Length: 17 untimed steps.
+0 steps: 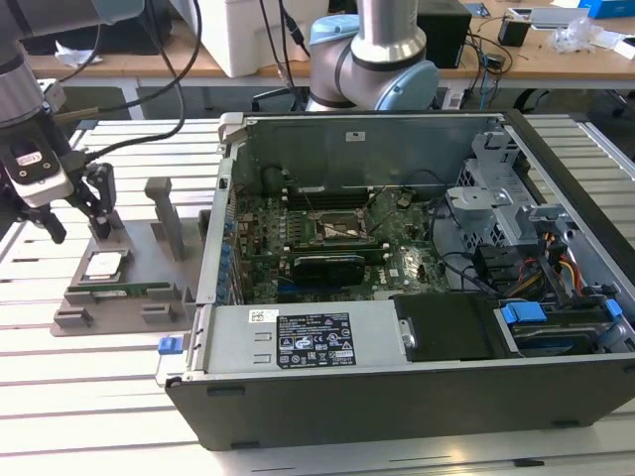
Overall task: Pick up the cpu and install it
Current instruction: 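Pick up the cpu and move it towards the insertion slot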
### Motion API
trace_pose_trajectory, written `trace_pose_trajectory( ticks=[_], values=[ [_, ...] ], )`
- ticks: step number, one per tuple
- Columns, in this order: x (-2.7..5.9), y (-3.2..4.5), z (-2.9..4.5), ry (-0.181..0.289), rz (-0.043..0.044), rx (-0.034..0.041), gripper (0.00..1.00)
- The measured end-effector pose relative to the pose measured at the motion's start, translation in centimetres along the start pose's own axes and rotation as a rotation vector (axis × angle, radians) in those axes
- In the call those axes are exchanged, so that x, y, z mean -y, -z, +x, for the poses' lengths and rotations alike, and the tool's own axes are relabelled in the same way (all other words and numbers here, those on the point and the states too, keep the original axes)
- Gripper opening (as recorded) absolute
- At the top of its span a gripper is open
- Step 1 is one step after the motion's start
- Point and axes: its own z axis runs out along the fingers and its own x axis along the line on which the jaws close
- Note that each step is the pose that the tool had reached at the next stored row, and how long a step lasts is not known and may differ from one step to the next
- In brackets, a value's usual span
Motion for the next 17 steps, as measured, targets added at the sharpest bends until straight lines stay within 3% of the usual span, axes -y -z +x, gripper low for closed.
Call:
trace_pose_trajectory(
  ticks=[12,17],
  values=[
    [-0.20,-2.82,0.27,0.001,0.0000,0.0000,0.60],
    [-0.96,-4.40,0.25,0.004,0.0016,-0.0001,0.60]
  ],
)
